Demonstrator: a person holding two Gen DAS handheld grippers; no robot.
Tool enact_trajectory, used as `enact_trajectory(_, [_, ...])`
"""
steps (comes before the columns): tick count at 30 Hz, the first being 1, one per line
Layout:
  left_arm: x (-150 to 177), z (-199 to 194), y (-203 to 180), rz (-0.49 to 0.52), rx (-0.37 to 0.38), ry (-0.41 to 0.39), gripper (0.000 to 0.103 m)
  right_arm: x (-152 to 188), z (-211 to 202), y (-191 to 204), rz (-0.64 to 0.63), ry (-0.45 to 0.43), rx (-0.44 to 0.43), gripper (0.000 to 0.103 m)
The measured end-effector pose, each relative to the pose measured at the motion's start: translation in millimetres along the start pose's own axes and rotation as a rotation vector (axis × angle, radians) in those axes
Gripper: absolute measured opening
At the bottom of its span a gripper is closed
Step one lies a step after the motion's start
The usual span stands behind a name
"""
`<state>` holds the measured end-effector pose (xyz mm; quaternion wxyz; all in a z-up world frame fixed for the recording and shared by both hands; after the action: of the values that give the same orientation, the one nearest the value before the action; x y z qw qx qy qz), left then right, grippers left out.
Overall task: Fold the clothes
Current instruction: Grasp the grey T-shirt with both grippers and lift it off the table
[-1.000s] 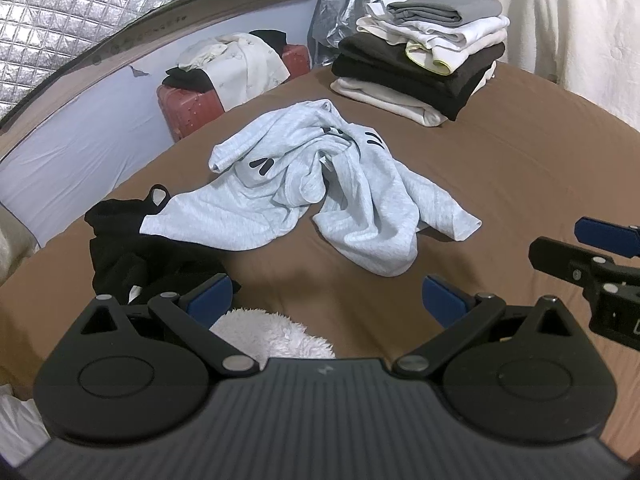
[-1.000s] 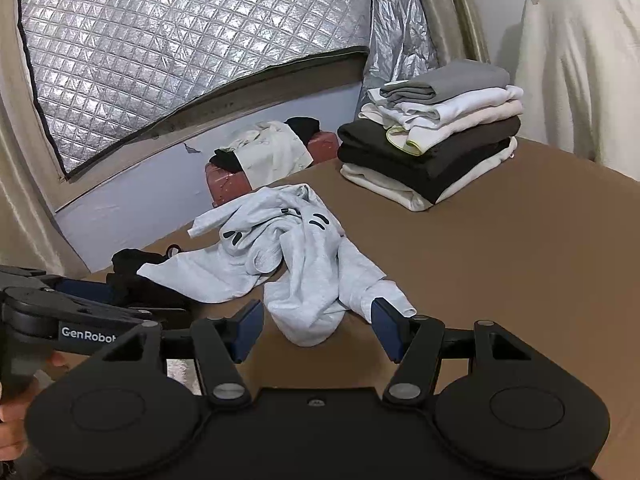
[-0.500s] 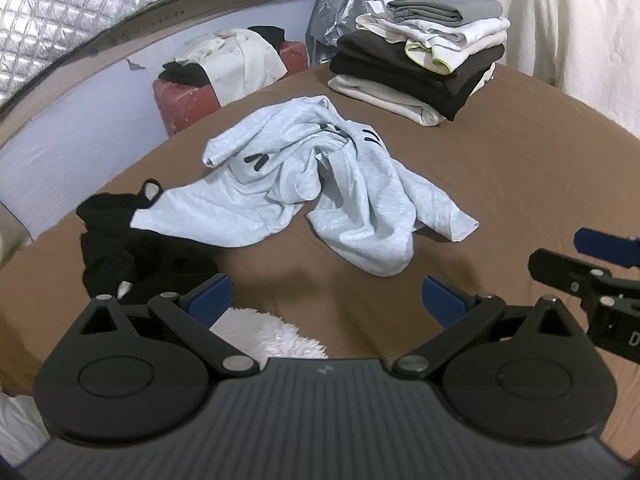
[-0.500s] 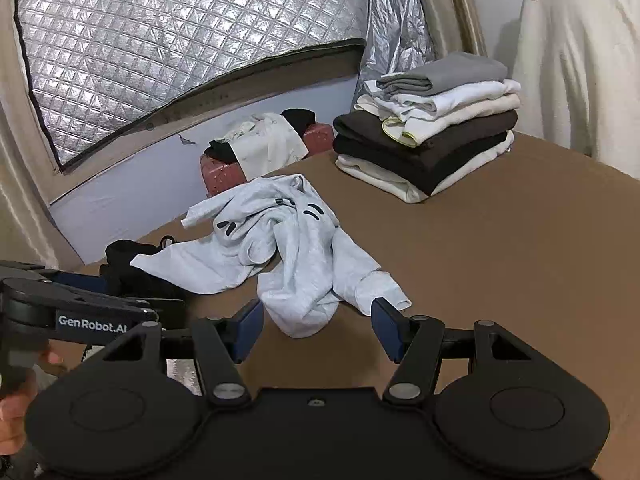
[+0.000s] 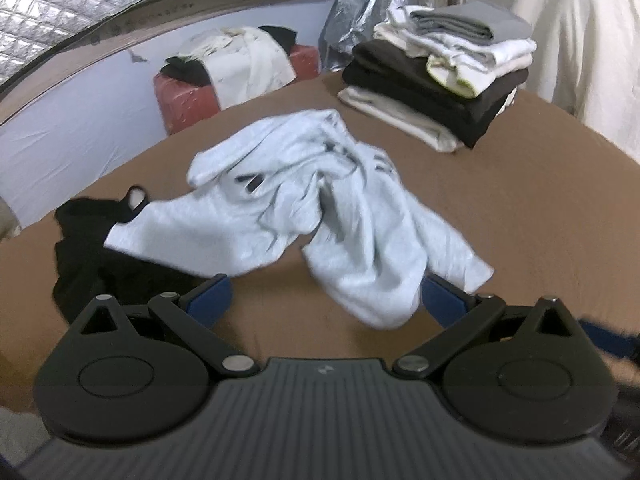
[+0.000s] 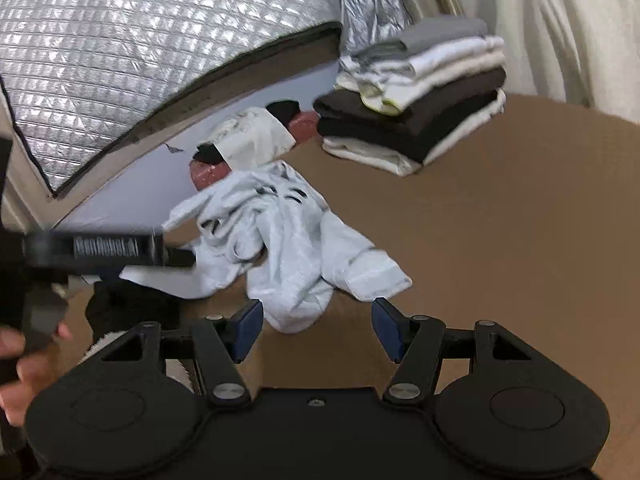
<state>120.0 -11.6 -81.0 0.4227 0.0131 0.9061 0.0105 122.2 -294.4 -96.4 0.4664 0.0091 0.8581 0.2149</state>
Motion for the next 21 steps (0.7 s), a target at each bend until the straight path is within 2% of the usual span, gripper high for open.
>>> enact_trajectory(5, [-38,35,-4,-0.070,0.002,-0.007,0.103,-5,24,-13,0.022,0.052,0.024,0.066])
enact_trajectory(8, [-60,64,3,-0.132,0.015,0.020,0.103,-13,32,-14,0.029,0.069,0.016,0.066])
enact_trajectory(11, [-64,91,22,-0.209,-0.003,0.037,0.103,-17,43,-10,-0.011,0.101,0.019,0.066])
enact_trajectory(13, [-56,110,38,-0.249,-0.035,0.063,0.103,-15,54,-8,-0.055,0.141,0.029,0.066])
enact_trajectory(15, [-40,126,54,-0.250,-0.112,0.098,0.103,-10,68,-8,-0.066,0.167,0.019,0.066])
enact_trajectory(17, [-27,142,69,-0.235,-0.151,0.124,0.103,-3,83,-7,-0.066,0.181,0.001,0.067])
enact_trajectory(19, [-18,158,84,-0.280,-0.148,0.153,0.103,3,98,-7,-0.061,0.189,-0.013,0.069])
enact_trajectory(21, [-15,169,98,-0.373,-0.119,0.147,0.103,8,119,-5,-0.057,0.201,-0.017,0.069])
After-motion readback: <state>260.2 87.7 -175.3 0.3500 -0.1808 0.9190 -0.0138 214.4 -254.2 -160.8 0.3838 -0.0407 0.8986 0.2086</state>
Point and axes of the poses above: each gripper's, at about its wrist camera, not at the fingertips, and z roughly the way its jaws point, y to its left, x to its underside, the point moved 7 cm from there along z, roughly the way its jaws point, and after that the axes turned 7 degrees about -y, right-handed, at the moved point
